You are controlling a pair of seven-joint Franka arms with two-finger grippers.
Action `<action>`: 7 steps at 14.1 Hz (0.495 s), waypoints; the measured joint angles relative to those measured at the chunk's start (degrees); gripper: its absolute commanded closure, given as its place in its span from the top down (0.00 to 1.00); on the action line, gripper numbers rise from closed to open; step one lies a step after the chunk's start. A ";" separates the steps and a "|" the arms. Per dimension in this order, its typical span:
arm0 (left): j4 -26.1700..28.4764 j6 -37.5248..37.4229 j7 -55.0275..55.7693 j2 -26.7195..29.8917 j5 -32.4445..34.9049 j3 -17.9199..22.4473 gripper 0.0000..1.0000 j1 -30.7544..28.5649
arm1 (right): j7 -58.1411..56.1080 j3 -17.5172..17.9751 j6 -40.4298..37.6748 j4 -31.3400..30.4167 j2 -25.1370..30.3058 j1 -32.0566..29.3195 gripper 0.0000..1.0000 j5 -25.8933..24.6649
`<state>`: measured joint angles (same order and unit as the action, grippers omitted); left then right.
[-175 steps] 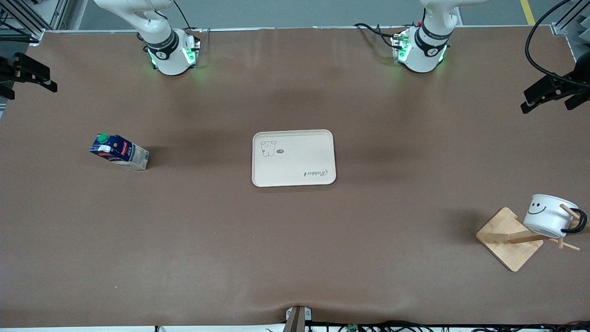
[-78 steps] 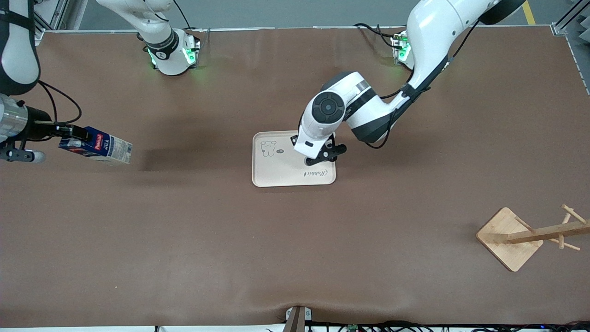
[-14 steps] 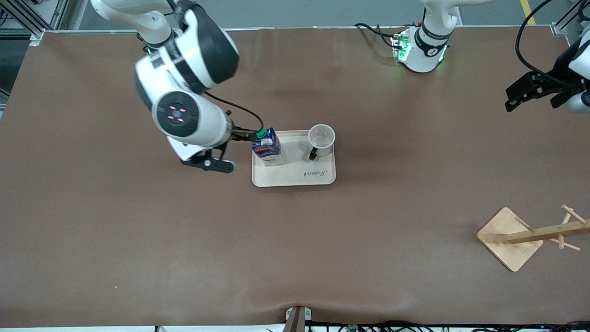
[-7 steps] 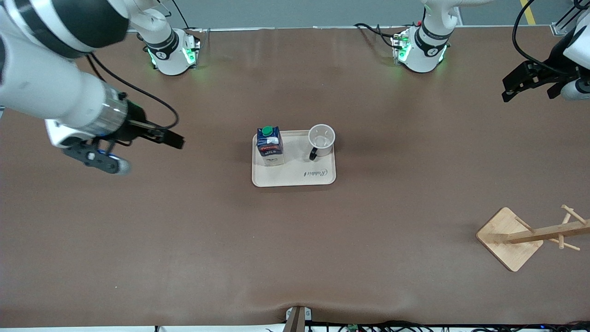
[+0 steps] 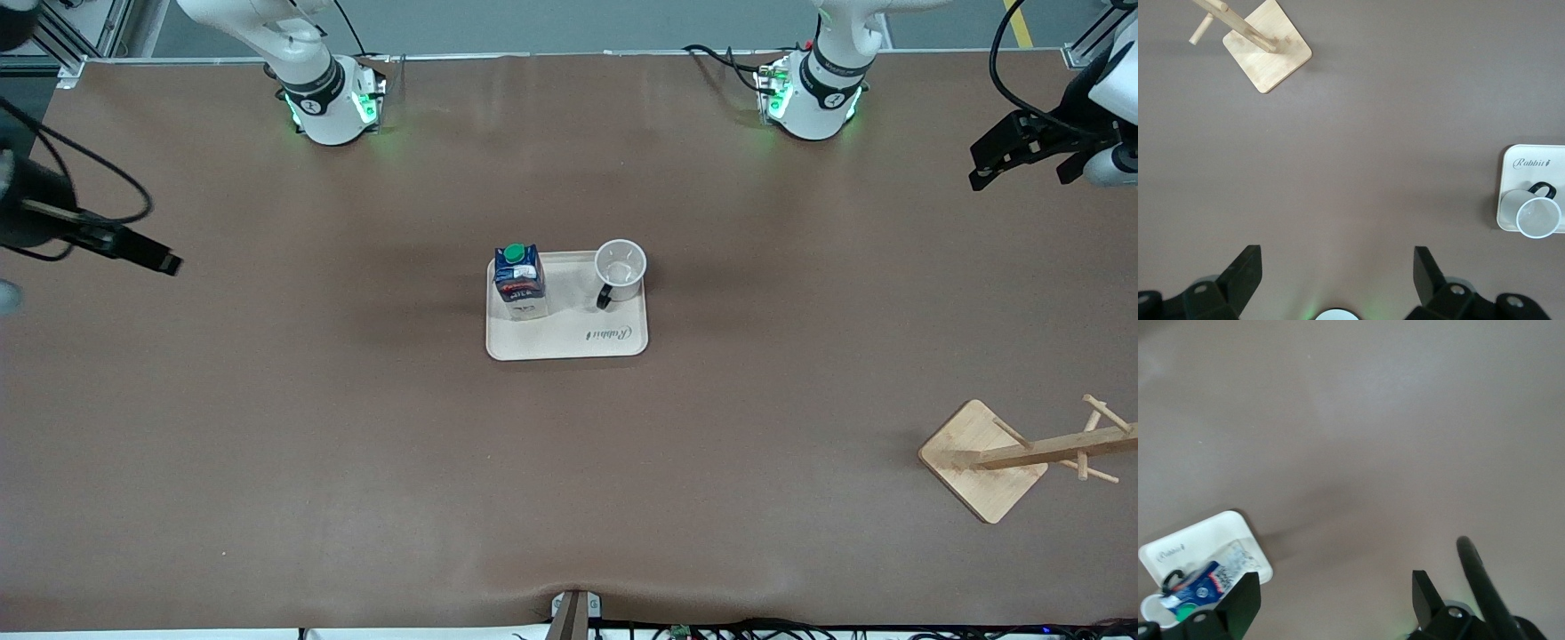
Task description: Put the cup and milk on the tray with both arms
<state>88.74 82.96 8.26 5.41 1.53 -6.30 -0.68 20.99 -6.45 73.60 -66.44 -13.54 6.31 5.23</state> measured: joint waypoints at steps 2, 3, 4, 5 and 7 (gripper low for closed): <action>0.02 -0.01 0.08 -0.47 0.00 0.04 1.00 -0.04 | -3.24 -0.05 2.73 -5.13 2.79 -3.55 1.00 -0.11; 0.03 -0.01 0.17 -0.63 0.00 0.09 1.00 -0.07 | -3.77 -0.06 5.35 -8.73 4.68 -4.62 1.00 -0.17; 0.03 -0.01 0.48 -0.72 0.00 0.11 1.00 -0.08 | -4.04 -0.05 8.72 -13.18 7.17 -5.15 1.00 -0.35; 0.03 -0.01 1.24 -0.75 0.00 0.10 1.00 -0.07 | -4.18 0.02 12.20 -18.03 10.02 -5.20 1.00 -1.00; 0.03 -0.01 3.32 -0.75 0.00 0.06 1.00 -0.02 | -4.18 0.49 15.55 -25.81 14.97 -5.17 1.00 -2.26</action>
<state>88.76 82.95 11.58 4.66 1.53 -6.23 -0.70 16.81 -5.97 89.15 -92.25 1.43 1.14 2.98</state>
